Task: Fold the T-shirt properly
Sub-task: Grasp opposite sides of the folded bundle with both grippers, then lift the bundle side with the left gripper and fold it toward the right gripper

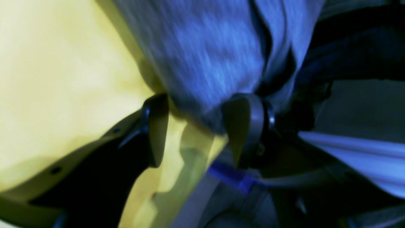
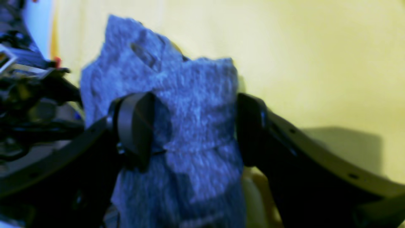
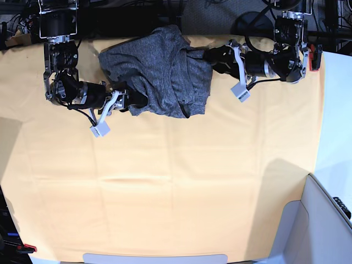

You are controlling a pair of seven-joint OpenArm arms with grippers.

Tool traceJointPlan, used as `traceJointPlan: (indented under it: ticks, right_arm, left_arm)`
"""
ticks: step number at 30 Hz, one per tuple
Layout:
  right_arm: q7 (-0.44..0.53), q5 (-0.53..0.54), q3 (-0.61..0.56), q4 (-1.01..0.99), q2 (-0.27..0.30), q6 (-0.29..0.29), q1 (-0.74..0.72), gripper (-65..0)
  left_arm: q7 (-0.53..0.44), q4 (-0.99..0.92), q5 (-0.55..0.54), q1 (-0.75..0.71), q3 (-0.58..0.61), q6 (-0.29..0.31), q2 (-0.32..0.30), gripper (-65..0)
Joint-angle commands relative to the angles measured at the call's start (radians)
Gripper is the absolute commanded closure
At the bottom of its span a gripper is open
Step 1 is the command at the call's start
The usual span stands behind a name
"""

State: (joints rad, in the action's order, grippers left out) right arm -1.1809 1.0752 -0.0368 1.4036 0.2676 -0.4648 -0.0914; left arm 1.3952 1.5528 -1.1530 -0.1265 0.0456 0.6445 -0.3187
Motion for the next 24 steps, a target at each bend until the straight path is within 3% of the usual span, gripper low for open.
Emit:
traceJointPlan:
  ticks: [1,8,15,18,22,24]
  right_arm:
    - [-0.026,-0.028,-0.002,-0.013,0.002,0.007,-0.005,-40.1]
    - [-0.024,-0.031,-0.008,-0.043,-0.011,0.007,-0.005,-38.9]
    - [-0.024,-0.037,-0.008,-0.048,-0.012,0.007,-0.005,-14.0]
    - [-0.024,-0.037,-0.008,-0.071,-0.011,0.007,-0.015,-9.0]
    - [-0.023,-0.036,-0.002,-0.071,-0.009,0.007,-0.015,-6.8]
    - [-0.023,-0.034,-0.002,-0.070,-0.012,0.007,-0.012,-5.2]
  left_arm:
    - [0.001,-0.025,0.014,0.018,-0.005,-0.012,0.002,-31.3]
    - [0.001,-0.113,0.012,0.077,0.003,-0.024,0.031,-31.3]
    - [0.001,-0.116,0.012,0.067,0.007,-0.024,0.034,-30.8]
    - [0.001,-0.116,0.012,0.070,0.038,-0.024,0.029,-23.2]
    - [0.001,-0.116,0.043,0.084,0.076,-0.025,0.028,-3.1]
    - [0.001,-0.116,0.086,0.118,0.079,-0.025,0.033,0.0]
